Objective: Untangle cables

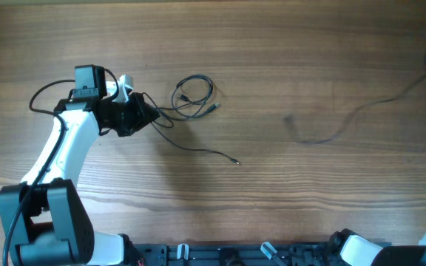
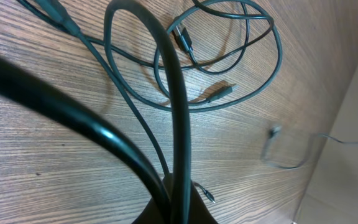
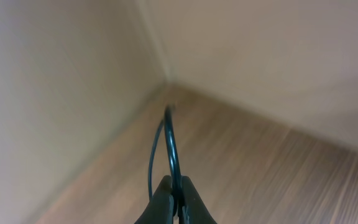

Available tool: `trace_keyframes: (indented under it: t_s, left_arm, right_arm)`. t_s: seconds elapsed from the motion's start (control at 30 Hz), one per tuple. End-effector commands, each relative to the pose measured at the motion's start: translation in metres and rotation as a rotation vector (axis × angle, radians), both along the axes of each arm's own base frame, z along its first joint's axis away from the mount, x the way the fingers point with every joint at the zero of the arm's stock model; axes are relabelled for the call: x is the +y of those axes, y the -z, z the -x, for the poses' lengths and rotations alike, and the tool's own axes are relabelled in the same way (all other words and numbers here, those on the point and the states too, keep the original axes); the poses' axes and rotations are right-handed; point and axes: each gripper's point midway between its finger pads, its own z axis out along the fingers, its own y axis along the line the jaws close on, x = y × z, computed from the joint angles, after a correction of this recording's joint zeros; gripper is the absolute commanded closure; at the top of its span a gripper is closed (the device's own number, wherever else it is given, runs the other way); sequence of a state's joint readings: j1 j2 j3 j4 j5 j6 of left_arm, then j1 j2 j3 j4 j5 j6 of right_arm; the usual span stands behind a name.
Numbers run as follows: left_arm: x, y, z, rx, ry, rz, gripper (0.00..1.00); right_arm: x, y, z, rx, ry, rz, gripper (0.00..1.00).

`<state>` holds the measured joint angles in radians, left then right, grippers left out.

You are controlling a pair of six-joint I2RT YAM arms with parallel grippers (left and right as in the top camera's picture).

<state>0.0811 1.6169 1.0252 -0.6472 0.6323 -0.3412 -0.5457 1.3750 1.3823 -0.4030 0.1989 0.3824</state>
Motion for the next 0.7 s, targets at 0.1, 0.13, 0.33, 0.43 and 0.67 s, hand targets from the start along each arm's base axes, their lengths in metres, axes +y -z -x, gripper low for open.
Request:
trace_keyframes:
  t_s: [0.1,0.13,0.33,0.43,0.67]
  left_arm:
    - [0.002,-0.004,-0.001,-0.028,0.012,-0.031,0.96]
    - [0.002,-0.003,-0.001,-0.028,0.011,-0.032,0.96]
    - [0.002,-0.003,-0.001,-0.027,0.011,-0.032,0.96]
    - [0.002,-0.003,-0.001,-0.027,0.011,-0.032,0.96]
    - [0.002,-0.003,-0.001,-0.027,0.011,-0.032,0.96]
  right_arm:
    - [-0.005,0.008,0.025,0.11,0.065,-0.063,0.96]
    - [0.004,0.031,0.025,0.174,0.022,-0.13,0.96]
    - [0.04,0.172,0.044,0.61,-0.094,-0.462,0.96]
    - [0.051,0.233,0.05,0.819,-0.2,-0.554,0.95]
    - [0.09,0.265,0.043,0.816,-0.334,-0.79,0.0]
